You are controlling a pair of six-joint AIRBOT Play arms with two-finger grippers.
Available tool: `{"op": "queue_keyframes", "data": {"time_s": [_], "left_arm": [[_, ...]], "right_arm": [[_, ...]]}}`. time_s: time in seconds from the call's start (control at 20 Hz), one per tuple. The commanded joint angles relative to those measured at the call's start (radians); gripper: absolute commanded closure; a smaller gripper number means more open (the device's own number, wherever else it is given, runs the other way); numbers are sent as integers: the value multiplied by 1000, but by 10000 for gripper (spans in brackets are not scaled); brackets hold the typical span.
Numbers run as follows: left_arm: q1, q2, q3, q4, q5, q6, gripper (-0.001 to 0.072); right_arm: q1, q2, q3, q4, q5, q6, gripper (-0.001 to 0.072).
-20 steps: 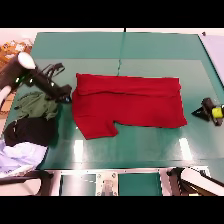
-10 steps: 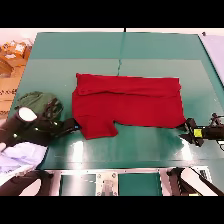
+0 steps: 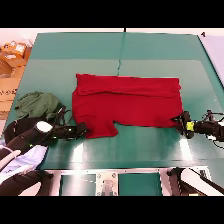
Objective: Fold the shirts.
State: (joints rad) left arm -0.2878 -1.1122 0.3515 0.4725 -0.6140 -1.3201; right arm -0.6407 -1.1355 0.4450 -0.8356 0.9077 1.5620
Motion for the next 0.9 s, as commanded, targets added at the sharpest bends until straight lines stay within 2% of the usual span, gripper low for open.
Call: {"op": "queue_keyframes", "data": {"time_s": [0.0, 0.05, 0.1, 0.15, 0.2, 0.35, 0.45, 0.65, 0.75, 0.85], "left_arm": [[10, -22, 29, -28, -10, 70, 679], [29, -22, 52, -22, -44, 89, 679], [45, -22, 78, -2, -76, 98, 679], [65, -22, 109, 48, -117, 97, 680], [82, -22, 141, 113, -165, 74, 680], [94, 4, 241, 378, -341, -73, 680], [94, 56, 281, 474, -430, -118, 680], [94, 185, 312, 531, -571, -165, 680], [94, 236, 315, 530, -579, -166, 681], [94, 240, 357, 519, -561, -165, 680]], "right_arm": [[11, -34, -2, 58, -80, -7, 246], [11, -34, -2, 66, -92, -24, 259], [11, -34, -2, 70, -99, -50, 435], [11, -34, -2, 69, -100, -78, 665], [11, -34, -2, 69, -99, -103, 698], [7, -29, 24, 13, -14, -160, 699], [-12, -3, 59, -63, 88, -154, 700], [-67, 130, 77, -206, 236, -58, 700], [-74, 205, 78, -253, 285, -32, 700], [-71, 266, 93, -206, 308, -25, 700]]}}
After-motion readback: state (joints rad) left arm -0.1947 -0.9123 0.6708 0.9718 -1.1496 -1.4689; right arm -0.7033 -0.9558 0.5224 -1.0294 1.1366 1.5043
